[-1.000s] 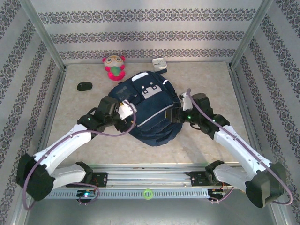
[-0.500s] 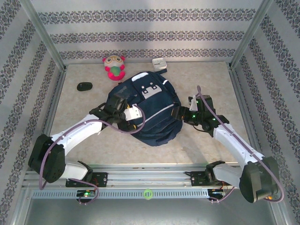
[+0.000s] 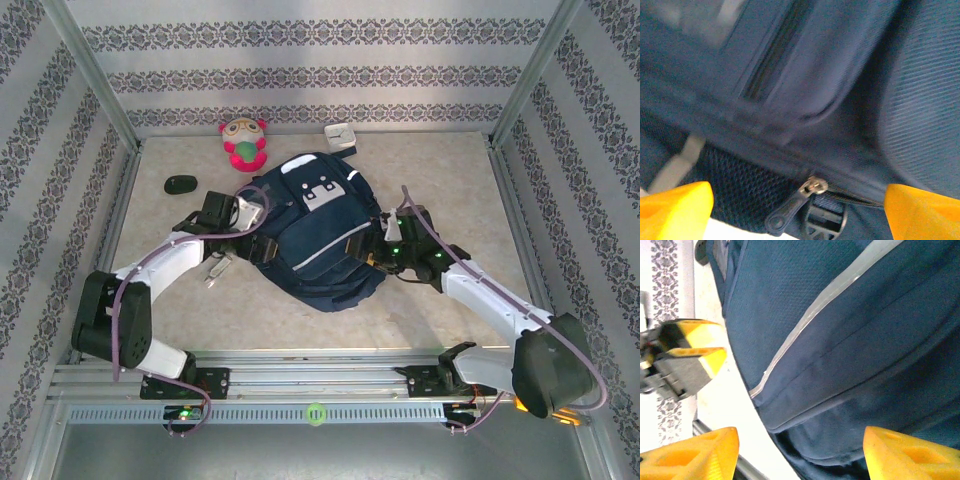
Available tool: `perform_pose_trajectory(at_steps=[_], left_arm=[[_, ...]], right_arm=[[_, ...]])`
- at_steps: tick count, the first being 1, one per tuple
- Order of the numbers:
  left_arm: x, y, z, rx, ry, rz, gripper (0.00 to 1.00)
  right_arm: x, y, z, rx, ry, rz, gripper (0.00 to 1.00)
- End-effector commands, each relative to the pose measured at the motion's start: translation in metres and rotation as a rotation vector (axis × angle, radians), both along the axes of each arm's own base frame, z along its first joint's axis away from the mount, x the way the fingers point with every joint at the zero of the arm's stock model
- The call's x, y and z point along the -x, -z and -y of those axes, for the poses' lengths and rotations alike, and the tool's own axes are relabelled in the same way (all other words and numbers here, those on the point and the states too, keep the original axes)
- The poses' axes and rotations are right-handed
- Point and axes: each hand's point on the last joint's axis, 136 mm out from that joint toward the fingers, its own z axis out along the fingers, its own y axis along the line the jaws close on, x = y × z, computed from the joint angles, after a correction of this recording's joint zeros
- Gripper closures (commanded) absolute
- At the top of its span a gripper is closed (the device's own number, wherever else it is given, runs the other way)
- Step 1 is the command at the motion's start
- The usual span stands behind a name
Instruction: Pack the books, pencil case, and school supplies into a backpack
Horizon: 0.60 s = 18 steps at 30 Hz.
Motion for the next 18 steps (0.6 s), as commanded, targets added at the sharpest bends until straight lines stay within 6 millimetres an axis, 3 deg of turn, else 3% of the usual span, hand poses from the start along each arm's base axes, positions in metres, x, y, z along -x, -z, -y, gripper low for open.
perform_pose_trajectory(at_steps=[1,10,12,18], left_arm=[[-0.012,0.003,0.006,0.222,-0.169,-0.068,0.12],[-0.018,0.017,0.010,0.231,-0.157,-0.080,0.10],[-0.005,0.021,0.021,0.299,-0.109,-0.121,0.21],[0.011,0.013,0.025,0.351,-0.088,-0.114,0.35]], right_arm=[[-0.002,0.001,-0.012,-0.064,0.036,-0.063,0.34],[-0.001,0.027,0.012,-0.008,0.197,-0.125,0.28],[0.002,0.032,0.023,-0.001,0.229,-0.122,0.28],[0.001,0.032,0.034,-0.021,0.248,-0.122,0.28]])
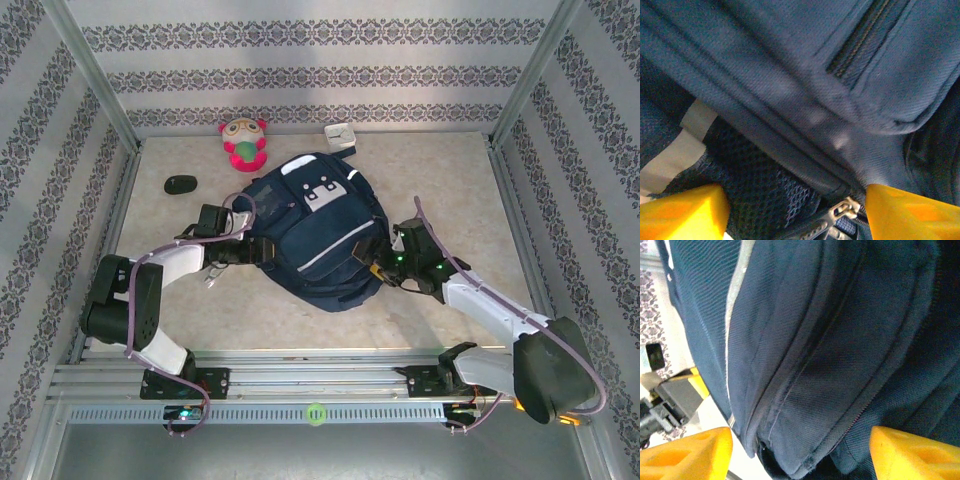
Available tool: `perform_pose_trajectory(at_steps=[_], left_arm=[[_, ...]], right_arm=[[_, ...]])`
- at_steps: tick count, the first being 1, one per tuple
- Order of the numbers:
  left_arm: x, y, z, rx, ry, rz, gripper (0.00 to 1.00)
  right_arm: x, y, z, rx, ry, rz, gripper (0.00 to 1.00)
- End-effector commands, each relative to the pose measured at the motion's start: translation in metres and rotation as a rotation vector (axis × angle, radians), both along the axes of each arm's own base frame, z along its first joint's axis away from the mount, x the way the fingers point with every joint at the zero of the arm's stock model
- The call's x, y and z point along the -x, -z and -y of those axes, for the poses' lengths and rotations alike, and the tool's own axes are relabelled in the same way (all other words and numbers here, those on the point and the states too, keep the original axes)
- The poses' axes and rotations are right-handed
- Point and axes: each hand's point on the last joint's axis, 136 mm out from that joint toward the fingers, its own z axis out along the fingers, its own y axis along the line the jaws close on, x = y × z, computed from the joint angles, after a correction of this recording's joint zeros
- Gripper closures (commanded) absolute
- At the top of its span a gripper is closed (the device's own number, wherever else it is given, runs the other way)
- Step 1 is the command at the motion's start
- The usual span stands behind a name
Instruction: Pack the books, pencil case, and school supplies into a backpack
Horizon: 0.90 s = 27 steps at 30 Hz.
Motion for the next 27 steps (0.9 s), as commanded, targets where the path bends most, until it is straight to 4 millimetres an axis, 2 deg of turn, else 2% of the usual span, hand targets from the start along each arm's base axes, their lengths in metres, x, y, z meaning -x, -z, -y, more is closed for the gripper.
perform_pose_trajectory(at_steps=[1,5,12,19,22,27], left_arm=[[0.008,-0.016,0.012,0.086,0.040,0.033,0.38],[0.008,-0.022,0.014,0.102,0.043,0.050,0.41],[0.004,-0.044,0.011,0.088,0.032,0.143,0.32],[0.007,-0.055,-0.001,-0.011,0.031,0.228,0.25],[0.009,-0.055,-0.004,-0.033,0.031,0.246,0.25],[0.015,-0.040,0.010,0.002,0.094,0.176,0.28]], right_arm=[[-0.002,-0.002,0.006,-0.002,0.027,0.004,0.28],[-0.005,-0.005,0.001,-0.012,0.001,0.010,0.28],[-0.008,-0.001,0.000,-0.014,-0.004,-0.005,0.28],[-0.007,0.000,0.000,-0.019,-0.006,-0.004,0.28],[-0.007,-0.001,0.001,-0.019,-0.007,-0.001,0.28],[-0.008,-0.001,-0.002,-0.022,-0.020,0.000,0.28]])
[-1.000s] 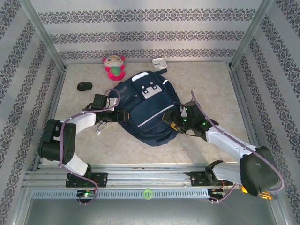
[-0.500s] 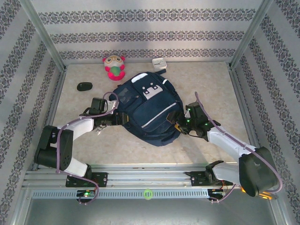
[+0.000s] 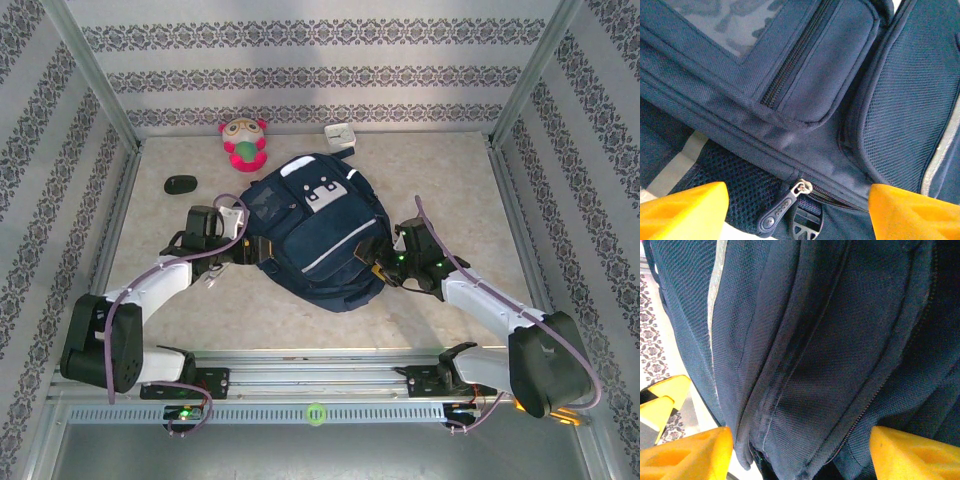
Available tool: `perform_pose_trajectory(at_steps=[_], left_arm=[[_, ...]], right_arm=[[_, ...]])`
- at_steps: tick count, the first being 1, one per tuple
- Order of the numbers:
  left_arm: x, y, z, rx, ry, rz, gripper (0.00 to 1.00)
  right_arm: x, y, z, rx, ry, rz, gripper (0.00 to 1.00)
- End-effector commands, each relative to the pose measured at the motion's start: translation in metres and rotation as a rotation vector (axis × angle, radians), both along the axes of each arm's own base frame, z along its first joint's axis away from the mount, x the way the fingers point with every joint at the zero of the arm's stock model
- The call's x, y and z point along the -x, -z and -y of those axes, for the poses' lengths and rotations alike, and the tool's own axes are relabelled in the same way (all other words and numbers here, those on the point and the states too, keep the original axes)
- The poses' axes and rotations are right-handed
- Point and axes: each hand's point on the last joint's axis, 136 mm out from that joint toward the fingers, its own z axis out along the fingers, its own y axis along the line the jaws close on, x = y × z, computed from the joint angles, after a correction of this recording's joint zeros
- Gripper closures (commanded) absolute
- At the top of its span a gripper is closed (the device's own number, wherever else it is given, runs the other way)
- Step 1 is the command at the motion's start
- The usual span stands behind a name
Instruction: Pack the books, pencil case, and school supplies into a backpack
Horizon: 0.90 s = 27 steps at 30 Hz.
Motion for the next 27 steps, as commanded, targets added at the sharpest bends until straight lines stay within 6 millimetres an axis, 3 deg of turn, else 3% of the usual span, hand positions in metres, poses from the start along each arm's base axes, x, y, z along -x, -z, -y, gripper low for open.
perform_pose_trajectory(at_steps=[1,10,16,18,22,24,27], left_arm=[[0.007,0.013,0.013,0.000,0.071,-0.043,0.28],[0.017,0.026,0.030,0.020,0.125,-0.106,0.40],[0.021,0.030,0.037,0.034,0.150,-0.122,0.56],[0.020,0.033,0.038,0.027,0.149,-0.124,0.55],[0.016,0.039,0.035,-0.008,0.134,-0.113,0.46],[0.015,0.040,0.037,-0.002,0.140,-0.118,0.52],[0.018,0.039,0.041,0.017,0.152,-0.137,0.71]], right_arm=[[-0.007,-0.009,-0.002,-0.017,-0.014,0.027,0.28],[-0.006,-0.008,-0.002,-0.017,-0.017,0.028,0.28],[-0.007,-0.009,-0.004,-0.025,-0.022,0.027,0.28],[-0.008,-0.009,-0.004,-0.025,-0.022,0.030,0.29],[-0.008,-0.009,-0.004,-0.024,-0.018,0.029,0.28],[-0.009,-0.009,-0.003,-0.022,-0.015,0.032,0.28],[-0.008,-0.009,-0.002,-0.019,-0.011,0.031,0.28]])
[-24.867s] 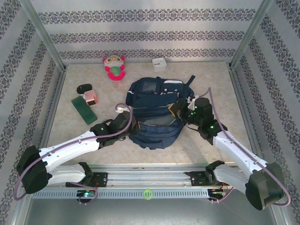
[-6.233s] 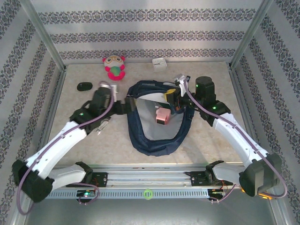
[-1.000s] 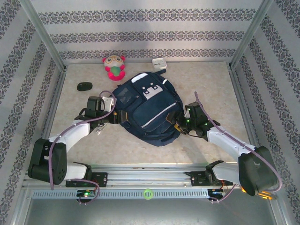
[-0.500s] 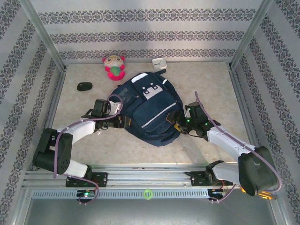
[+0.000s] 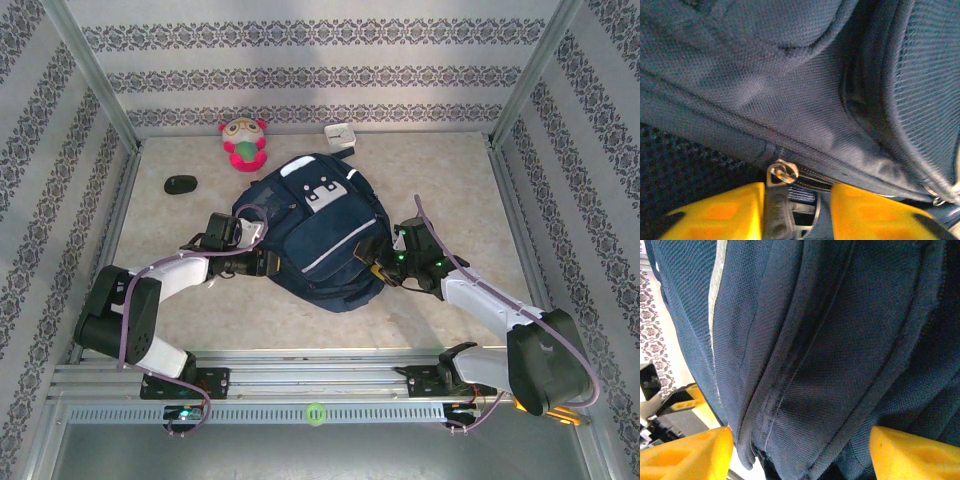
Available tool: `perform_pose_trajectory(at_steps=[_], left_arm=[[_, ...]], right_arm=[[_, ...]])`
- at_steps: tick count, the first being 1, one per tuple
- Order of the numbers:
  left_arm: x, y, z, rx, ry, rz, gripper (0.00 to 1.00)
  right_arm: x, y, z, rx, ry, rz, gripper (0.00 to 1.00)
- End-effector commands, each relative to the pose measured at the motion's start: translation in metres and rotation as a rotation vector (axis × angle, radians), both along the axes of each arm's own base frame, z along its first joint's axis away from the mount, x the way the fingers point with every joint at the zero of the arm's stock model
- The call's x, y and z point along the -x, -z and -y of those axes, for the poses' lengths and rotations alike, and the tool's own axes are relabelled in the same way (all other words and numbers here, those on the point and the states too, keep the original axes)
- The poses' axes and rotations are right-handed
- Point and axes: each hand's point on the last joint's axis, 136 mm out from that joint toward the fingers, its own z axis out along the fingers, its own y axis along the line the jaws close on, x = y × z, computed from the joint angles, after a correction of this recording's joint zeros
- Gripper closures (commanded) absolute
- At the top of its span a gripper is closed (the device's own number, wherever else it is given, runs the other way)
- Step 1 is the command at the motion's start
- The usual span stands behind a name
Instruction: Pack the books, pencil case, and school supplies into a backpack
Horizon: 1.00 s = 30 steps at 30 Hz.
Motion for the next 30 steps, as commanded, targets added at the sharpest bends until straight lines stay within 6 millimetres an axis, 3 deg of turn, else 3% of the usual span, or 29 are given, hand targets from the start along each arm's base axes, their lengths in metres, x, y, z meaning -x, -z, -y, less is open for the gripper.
perform_pose_trajectory(at_steps=[1,6,9,12,17,20,24,30], left_arm=[[-0.001,-0.005,0.009,0.020,0.029,0.007,0.75],[0.004,-0.012,0.004,-0.018,0.010,0.033,0.91],[0.007,-0.014,0.001,-0.056,0.015,0.052,0.99],[0.008,-0.017,0.006,-0.075,0.047,0.067,1.00],[0.011,-0.018,0.015,-0.112,0.095,0.069,1.00],[0.017,-0.021,0.023,-0.126,0.137,0.076,1.00],[0.030,-0.027,0.039,-0.114,0.200,0.088,1.00],[0.059,-0.033,0.076,-0.090,0.332,0.098,1.00]], right_arm=[[-0.007,-0.009,0.001,-0.003,0.006,0.031,0.28],[-0.003,-0.001,0.022,0.001,0.104,0.002,0.27],[-0.004,-0.008,0.029,-0.026,0.161,0.050,0.27],[-0.007,-0.019,0.023,-0.060,0.136,0.082,0.27],[-0.013,-0.018,0.002,-0.121,0.089,0.072,0.29],[-0.020,-0.016,-0.010,-0.135,0.075,0.076,0.39],[-0.033,-0.019,-0.020,-0.167,0.085,0.096,0.63],[-0.054,-0.037,-0.035,-0.213,0.094,0.162,0.79]])
